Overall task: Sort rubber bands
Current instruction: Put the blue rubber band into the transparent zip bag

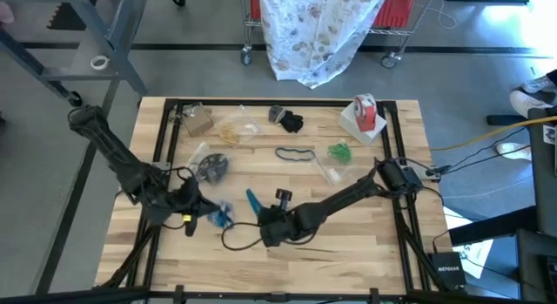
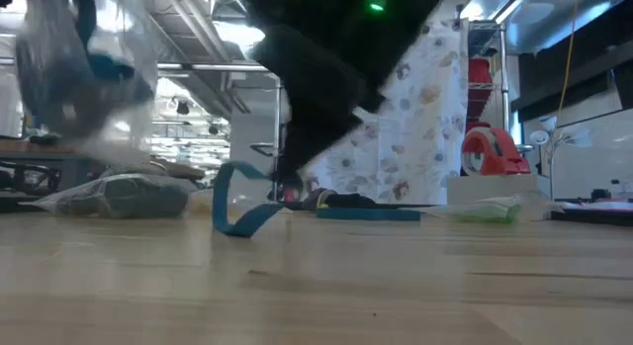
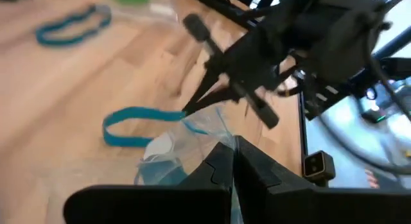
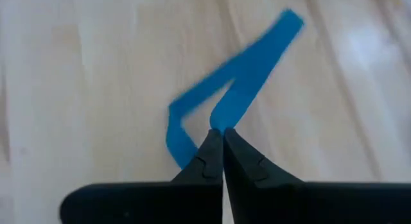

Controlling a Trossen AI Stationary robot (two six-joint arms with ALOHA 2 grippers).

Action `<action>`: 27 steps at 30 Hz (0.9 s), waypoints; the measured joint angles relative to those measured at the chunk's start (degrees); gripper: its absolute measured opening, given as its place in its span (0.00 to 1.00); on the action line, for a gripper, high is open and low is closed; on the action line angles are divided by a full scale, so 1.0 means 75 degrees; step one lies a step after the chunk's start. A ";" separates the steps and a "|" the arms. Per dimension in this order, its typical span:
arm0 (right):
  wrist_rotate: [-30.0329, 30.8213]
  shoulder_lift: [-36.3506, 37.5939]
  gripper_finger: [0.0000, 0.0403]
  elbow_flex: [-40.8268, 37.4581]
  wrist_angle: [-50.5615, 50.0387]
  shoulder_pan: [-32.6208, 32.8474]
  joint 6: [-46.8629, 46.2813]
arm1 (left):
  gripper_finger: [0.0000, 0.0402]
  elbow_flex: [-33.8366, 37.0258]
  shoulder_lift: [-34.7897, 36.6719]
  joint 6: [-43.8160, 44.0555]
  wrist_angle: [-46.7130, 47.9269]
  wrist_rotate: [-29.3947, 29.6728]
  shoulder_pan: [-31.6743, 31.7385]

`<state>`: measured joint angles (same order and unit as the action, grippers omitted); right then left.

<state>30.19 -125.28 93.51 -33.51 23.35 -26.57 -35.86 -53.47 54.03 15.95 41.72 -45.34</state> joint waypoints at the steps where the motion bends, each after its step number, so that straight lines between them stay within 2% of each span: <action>1: -0.0022 0.0034 0.00 -0.0163 -0.0008 0.0048 -0.0160 | 0.00 0.0320 -0.0001 0.0110 -0.0425 0.0010 -0.0024; 7: -0.0028 0.0130 0.00 -0.0803 0.0121 0.0216 -0.0987 | 0.00 0.1608 -0.0211 0.0582 -0.2151 0.0017 -0.0076; 11: -0.0056 0.0150 0.00 -0.0885 0.0104 0.0175 -0.1427 | 0.00 0.1769 -0.0447 0.0639 -0.2247 0.0024 -0.0044; 15: -0.0639 0.0187 0.06 -0.0811 0.0041 -0.0046 -0.1643 | 0.00 0.1780 -0.0562 0.0588 -0.2243 0.0026 -0.0047; 19: -0.1141 0.0441 0.19 -0.0612 -0.0079 -0.0323 -0.1257 | 0.00 0.1781 -0.0576 0.0395 -0.2248 0.0029 -0.0059; 22: -0.1408 0.0674 0.33 -0.0565 -0.0138 -0.0567 -0.1167 | 0.00 0.1781 -0.0577 0.0208 -0.2281 0.0026 -0.0059; 27: -0.2319 0.0716 0.54 -0.0574 -0.0131 -0.0959 -0.1141 | 0.00 0.1781 -0.0577 -0.0237 -0.2516 -0.0034 -0.0059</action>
<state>12.80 -119.91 89.21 -34.49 16.15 -35.12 -22.50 -57.80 52.26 -2.92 41.47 -45.78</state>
